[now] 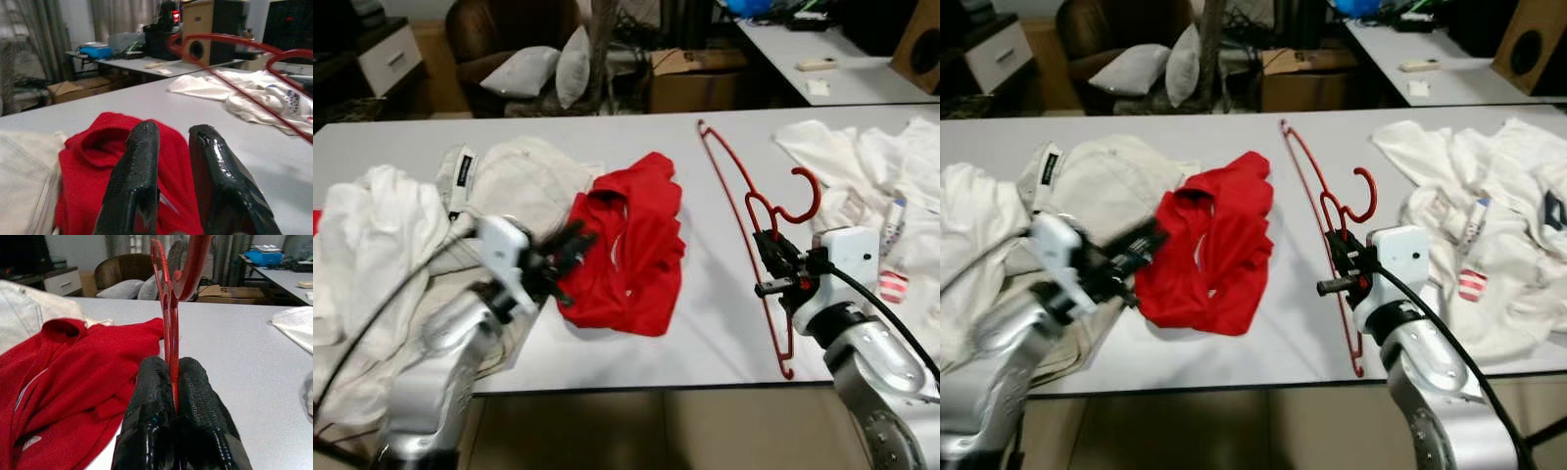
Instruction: Hang hanger
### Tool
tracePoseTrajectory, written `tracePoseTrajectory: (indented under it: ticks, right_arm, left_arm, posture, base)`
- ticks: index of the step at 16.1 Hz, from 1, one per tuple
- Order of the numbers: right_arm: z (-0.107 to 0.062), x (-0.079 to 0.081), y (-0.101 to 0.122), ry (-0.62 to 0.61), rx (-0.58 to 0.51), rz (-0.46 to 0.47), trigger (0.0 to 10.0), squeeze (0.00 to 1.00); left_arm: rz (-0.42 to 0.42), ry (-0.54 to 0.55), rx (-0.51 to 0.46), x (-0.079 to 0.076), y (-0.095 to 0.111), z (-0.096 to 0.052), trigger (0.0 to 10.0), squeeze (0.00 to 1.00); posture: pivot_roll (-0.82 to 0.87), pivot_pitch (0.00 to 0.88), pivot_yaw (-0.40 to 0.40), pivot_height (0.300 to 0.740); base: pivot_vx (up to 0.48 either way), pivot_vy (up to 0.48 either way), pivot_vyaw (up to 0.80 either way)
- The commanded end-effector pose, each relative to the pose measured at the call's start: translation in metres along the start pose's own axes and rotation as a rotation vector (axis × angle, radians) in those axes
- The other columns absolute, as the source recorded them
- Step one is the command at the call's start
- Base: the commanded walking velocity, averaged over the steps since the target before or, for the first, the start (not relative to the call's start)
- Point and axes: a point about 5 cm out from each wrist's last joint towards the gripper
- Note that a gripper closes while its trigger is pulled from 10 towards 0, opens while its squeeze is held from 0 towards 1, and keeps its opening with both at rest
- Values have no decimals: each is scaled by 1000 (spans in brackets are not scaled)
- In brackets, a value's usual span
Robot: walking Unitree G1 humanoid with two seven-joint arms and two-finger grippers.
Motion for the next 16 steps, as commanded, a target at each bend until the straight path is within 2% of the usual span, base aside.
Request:
tracePoseTrajectory:
  ticks: [1,2,4,6,8,9,10,11,15,16]
  right_arm:
    - [0,-3,-1,-26,-8,10,10000,0]
    - [1,-2,-2,-27,-8,12,10000,0]
    - [3,1,-2,-17,-20,14,10000,0]
    - [5,3,0,-7,-33,13,10000,0]
    - [5,4,-1,1,-32,10,10000,0]
    - [4,4,-2,4,-28,4,10000,0]
    - [4,3,-2,6,-25,-3,10000,0]
    - [4,1,-3,6,-23,-9,10000,0]
    - [4,-11,3,-32,-40,-44,10000,0]
    - [4,-13,4,-39,-44,-49,10000,0]
  left_arm:
    - [6,50,45,-1,-3,-7,10000,0]
    - [22,78,52,-1,-5,-9,10000,0]
    - [142,128,104,-2,-11,-10,10000,0]
    - [134,149,132,-5,-14,-7,10000,0]
    - [75,208,171,0,-20,-4,10000,0]
    - [72,255,236,8,-28,-3,10000,1000]
    - [41,288,278,17,-34,0,10000,1000]
    - [23,265,291,20,-37,6,10000,1000]
    - [-148,160,283,14,-46,46,10000,1000]
    - [-156,157,290,13,-49,53,10000,1000]
  posture:
    - [26,0,41,740]
    - [28,0,36,740]
    - [28,0,32,740]
    - [25,0,29,740]
    - [23,0,30,740]
    - [21,0,33,740]
    - [20,0,33,740]
    - [19,0,38,740]
    - [-6,0,55,740]
    - [-14,0,56,740]
  base:
    - [0,480,-781]
    - [0,480,-781]
    - [0,-240,-391]
    - [0,-480,0]
    - [0,0,0]
    - [0,0,0]
    - [0,0,0]
    - [0,0,0]
    - [0,0,0]
    - [0,0,0]
Point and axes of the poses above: a point about 5 cm out from each wrist's last joint towards the gripper, its own z axis pointing out of the wrist towards the gripper, its own y axis along the axis of the wrist's last joint, x = y × z, and after that the axes turned 13 degrees about z, right-handed
